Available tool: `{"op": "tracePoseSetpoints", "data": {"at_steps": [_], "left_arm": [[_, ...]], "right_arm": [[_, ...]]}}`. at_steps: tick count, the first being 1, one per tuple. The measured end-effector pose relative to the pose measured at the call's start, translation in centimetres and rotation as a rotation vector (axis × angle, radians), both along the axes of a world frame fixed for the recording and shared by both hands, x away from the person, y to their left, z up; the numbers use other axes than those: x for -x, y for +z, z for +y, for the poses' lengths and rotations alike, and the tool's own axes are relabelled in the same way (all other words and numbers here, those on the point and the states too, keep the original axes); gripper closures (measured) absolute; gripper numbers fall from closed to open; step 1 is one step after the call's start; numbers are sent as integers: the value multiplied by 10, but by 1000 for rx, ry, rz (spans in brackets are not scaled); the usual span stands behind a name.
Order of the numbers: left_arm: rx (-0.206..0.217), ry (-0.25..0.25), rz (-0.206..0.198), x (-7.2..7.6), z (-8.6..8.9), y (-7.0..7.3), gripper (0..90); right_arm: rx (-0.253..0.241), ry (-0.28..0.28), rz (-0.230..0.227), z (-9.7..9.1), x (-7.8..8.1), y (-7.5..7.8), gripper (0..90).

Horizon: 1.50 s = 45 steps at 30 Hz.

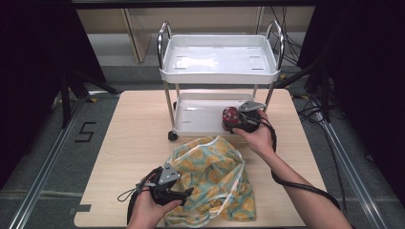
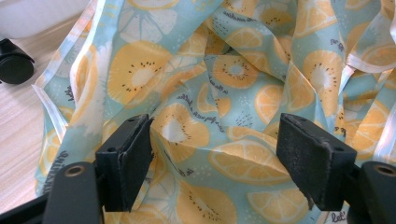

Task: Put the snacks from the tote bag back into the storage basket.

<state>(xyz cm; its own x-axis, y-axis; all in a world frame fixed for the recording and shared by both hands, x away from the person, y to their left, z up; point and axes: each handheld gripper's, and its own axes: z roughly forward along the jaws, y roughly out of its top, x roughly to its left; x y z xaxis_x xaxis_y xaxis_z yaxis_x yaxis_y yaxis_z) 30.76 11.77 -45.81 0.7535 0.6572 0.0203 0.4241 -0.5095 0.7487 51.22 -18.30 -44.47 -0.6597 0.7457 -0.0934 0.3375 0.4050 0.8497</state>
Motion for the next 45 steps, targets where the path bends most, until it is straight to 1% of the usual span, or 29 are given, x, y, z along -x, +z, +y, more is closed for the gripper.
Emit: {"op": "tracePoseSetpoints", "data": {"at_steps": [2,4,5,6,8,9,10,11,12,15,17,20,21,23,24,29,30,32,34,35,36,37,38,39,40,42,43,44,45], "left_arm": [[0,0,0,0,0,0,263],[18,17,-10,0,-2,-1,263],[12,18,-7,0,-1,-1,262],[12,17,-5,0,-1,-1,263],[13,18,-5,0,-1,-1,263],[14,19,-5,0,-1,-1,262],[10,15,-3,0,-1,-1,262],[-9,-1,4,0,0,0,263],[-5,2,5,0,0,0,263],[-6,1,4,0,0,0,263],[-5,2,5,0,0,0,263],[-6,2,4,0,0,0,262],[-6,2,5,0,0,0,262],[8,15,12,1,-1,-1,263],[37,36,16,2,-3,-2,263],[25,22,4,1,-2,-2,262],[-9,0,4,0,0,0,263],[-8,0,3,0,0,0,263],[3,8,4,1,-1,-1,263],[28,27,15,2,-3,-2,262],[30,32,13,2,-3,-2,262],[14,20,12,2,-2,-1,263],[-2,14,11,2,-1,0,263],[25,35,10,2,-3,-1,263],[22,35,8,2,-3,-1,263],[19,37,6,2,-3,-1,262],[13,20,14,2,-2,-1,263],[2,12,15,1,-1,-1,263],[3,12,15,1,-2,-1,263]], "right_arm": [[5,-12,15,0,0,-1,263],[4,-5,-3,0,-1,-2,263],[-12,-34,14,2,1,-4,262],[-1,-9,4,0,-1,-4,263],[-15,-28,23,2,1,-5,262],[-2,-13,5,0,-1,-5,263],[-4,-18,40,1,0,-5,263],[-15,-41,39,2,1,-7,262],[-13,-42,33,3,1,-8,263],[5,-22,11,1,-2,-9,262],[-16,-34,38,2,0,-9,263],[-5,-26,30,0,-2,-10,262],[-10,-34,51,1,0,-10,262],[-2,-30,3,0,-3,-11,261],[6,-33,4,-1,-3,-11,261],[-4,-43,8,0,-4,-11,261],[-2,-47,-2,-1,-4,-12,259],[-18,-56,2,0,-3,-12,256],[-25,-46,32,0,0,-10,254],[-8,-47,10,-1,-1,-10,250],[-20,-54,-7,0,-1,-11,232],[-15,-47,18,-1,0,-10,215],[-24,-52,-4,-1,0,-11,205],[-21,-53,10,-1,1,-9,192],[-42,-66,24,1,4,-10,184],[-40,-62,7,-1,5,-9,182],[-53,-75,32,1,9,-10,177],[-44,-79,39,0,9,-10,176],[-40,-65,22,-2,9,-10,179]]}}
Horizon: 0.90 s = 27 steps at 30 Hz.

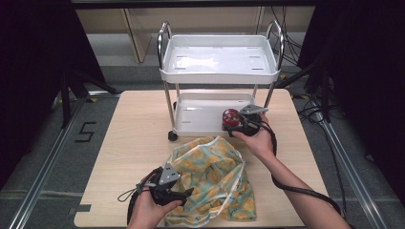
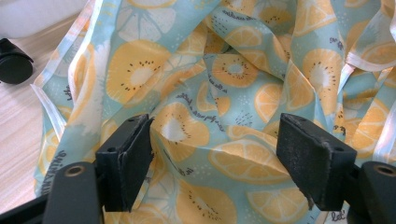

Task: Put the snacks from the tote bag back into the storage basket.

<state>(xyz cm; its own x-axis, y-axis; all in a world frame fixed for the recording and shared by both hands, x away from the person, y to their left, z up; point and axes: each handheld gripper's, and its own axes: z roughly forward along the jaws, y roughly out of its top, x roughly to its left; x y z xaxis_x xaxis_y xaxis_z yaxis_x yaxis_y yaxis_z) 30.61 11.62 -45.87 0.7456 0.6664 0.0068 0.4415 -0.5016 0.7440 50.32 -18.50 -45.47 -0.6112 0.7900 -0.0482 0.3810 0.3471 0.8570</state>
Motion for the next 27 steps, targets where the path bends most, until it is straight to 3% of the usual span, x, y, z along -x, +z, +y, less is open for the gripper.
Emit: {"op": "tracePoseSetpoints", "data": {"at_steps": [1,2,3,4,6,7,8,13,14,15,16,18,19,20,23,26,27], "left_arm": [[-1,0,-1,0,0,0,263],[17,24,-5,1,-1,-1,263],[14,24,-6,1,-1,-1,263],[6,17,0,1,-1,0,263],[-12,2,-2,0,1,1,263],[15,24,-6,1,-1,-1,263],[14,24,-8,1,-1,0,262],[13,27,-10,1,-1,0,263],[-4,-1,-23,0,0,1,263],[5,4,-19,0,-1,0,263],[-5,7,-21,0,0,0,263],[10,9,-13,0,-1,0,263],[21,21,-3,1,-2,0,263],[1,3,-25,0,0,1,263],[-17,-10,-24,0,1,1,263],[-17,-11,-22,-1,1,1,263],[-26,-16,-23,-1,1,2,263]], "right_arm": [[-23,-17,31,1,4,0,179],[-26,-17,30,0,5,0,176],[3,-5,9,-3,5,0,174],[-24,-17,32,-1,8,-1,175],[-9,-2,26,-2,10,0,179],[-18,-16,31,-1,13,0,183],[-13,-9,18,-3,13,0,181],[-17,4,44,-5,24,3,181],[-22,0,32,-4,25,2,181],[-34,-17,60,-3,30,3,181],[-15,10,41,-6,30,4,181],[-31,-1,55,-4,36,6,182],[-29,6,33,-5,36,6,183],[-35,7,46,-5,39,7,183],[-32,13,28,-8,42,10,186],[-32,17,41,-10,47,11,187],[-16,37,15,-13,46,12,187]]}}
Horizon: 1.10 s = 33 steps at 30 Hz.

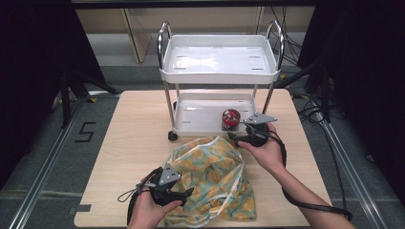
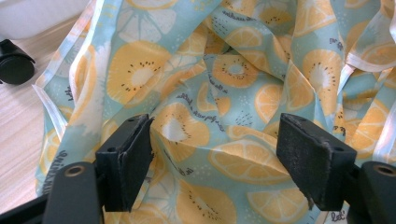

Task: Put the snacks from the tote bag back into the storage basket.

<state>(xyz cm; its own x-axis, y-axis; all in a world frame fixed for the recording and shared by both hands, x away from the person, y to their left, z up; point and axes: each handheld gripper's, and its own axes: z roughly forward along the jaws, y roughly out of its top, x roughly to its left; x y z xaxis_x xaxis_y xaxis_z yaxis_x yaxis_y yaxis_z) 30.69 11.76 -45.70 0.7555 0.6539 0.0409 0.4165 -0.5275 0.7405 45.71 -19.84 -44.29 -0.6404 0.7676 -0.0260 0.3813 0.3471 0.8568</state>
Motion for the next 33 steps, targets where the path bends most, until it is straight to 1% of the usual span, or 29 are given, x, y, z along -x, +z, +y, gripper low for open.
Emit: {"op": "tracePoseSetpoints", "data": {"at_steps": [1,2,4,5,6,7,8,10,11,12,13,14,15,16,17,18,19,20,21,23,24,25,26,27,28,29,31,32,33], "left_arm": [[18,16,11,1,-1,-1,263],[26,34,12,1,-2,-2,263],[38,36,14,2,-3,-2,262],[39,37,16,2,-3,-2,263],[38,36,15,2,-3,-2,262],[41,38,16,2,-3,-2,263],[39,37,15,2,-3,-2,263],[38,38,14,1,-2,-2,262],[38,39,14,1,-2,-2,262],[41,41,15,1,-2,-3,263],[21,21,-5,0,-1,-2,262],[34,33,6,1,-2,-2,262],[11,15,19,1,0,-1,262],[14,18,19,1,0,-1,262],[18,23,20,1,-1,-1,262],[35,36,16,1,-2,-2,262],[41,42,15,2,-2,-3,263],[42,41,14,2,-2,-3,262],[32,28,-2,0,-1,-2,262],[38,28,2,0,-2,-3,262],[43,31,5,0,-2,-3,262],[6,6,4,-1,1,-1,262],[7,7,5,-1,1,-2,262],[12,17,17,0,0,-2,262],[22,25,23,0,-1,-3,262],[-3,2,4,-1,1,-2,262],[0,5,9,-1,0,-2,262],[1,6,9,-1,0,-2,262],[1,5,8,-1,0,-2,262]], "right_arm": [[-8,-16,16,1,3,0,189],[-9,-15,14,0,5,0,190],[1,-14,11,-3,7,0,191],[-5,-7,13,-4,8,0,193],[14,-3,7,-6,8,0,193],[-4,-5,15,-6,10,0,193],[-2,-5,-2,-8,11,-1,194],[-3,4,2,-10,14,0,196],[16,20,-18,-13,14,0,197],[13,20,-25,-13,16,0,197],[10,24,-12,-15,17,1,197],[1,11,-9,-15,20,1,198],[7,18,-11,-16,21,2,198],[20,22,-26,-19,21,2,198],[15,26,-21,-19,22,2,198],[6,19,-18,-20,25,2,198],[3,18,1,-21,27,2,198],[-7,9,6,-21,30,2,198],[9,25,-12,-23,30,2,198],[-11,12,20,-23,37,2,198],[3,26,6,-26,36,2,199],[7,30,-14,-27,37,2,199],[-10,14,3,-27,40,1,199],[-2,21,2,-29,40,1,199],[-11,15,13,-28,42,0,199],[-4,27,21,-30,42,0,199],[2,25,8,-31,43,0,199],[3,29,11,-32,44,0,199],[6,29,-9,-33,44,0,199]]}}
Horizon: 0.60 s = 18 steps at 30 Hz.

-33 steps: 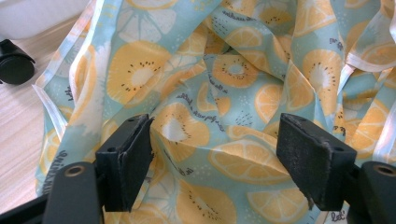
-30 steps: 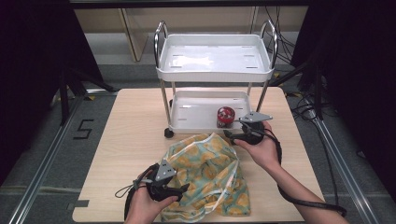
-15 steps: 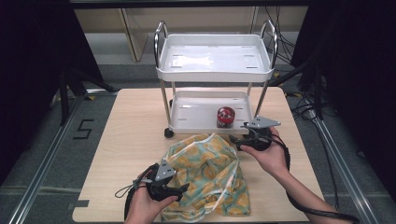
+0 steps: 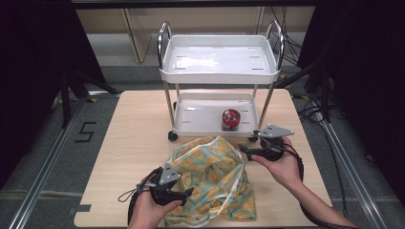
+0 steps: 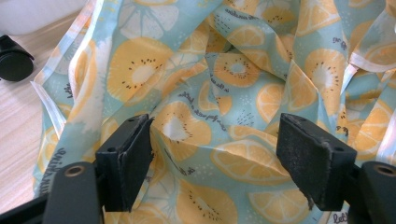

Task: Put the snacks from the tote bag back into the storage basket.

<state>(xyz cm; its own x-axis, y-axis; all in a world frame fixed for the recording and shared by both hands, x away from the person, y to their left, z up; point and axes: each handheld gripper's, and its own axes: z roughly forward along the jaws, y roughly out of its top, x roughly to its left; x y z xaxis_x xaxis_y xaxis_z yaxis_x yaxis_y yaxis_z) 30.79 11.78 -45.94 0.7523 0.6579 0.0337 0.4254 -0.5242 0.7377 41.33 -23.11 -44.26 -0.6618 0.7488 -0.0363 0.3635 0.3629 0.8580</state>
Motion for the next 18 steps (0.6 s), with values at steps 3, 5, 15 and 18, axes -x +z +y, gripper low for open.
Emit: {"op": "tracePoseSetpoints", "data": {"at_steps": [3,5,15,18], "left_arm": [[5,6,1,0,0,0,262],[9,11,-2,0,0,-1,262],[38,24,-1,0,-2,-3,263],[2,-1,-1,-1,0,-2,263]], "right_arm": [[-22,-13,32,0,5,0,199],[-13,-6,23,-2,7,0,199],[-37,-20,28,-9,18,-3,199],[-47,-25,18,-13,19,-7,199]]}}
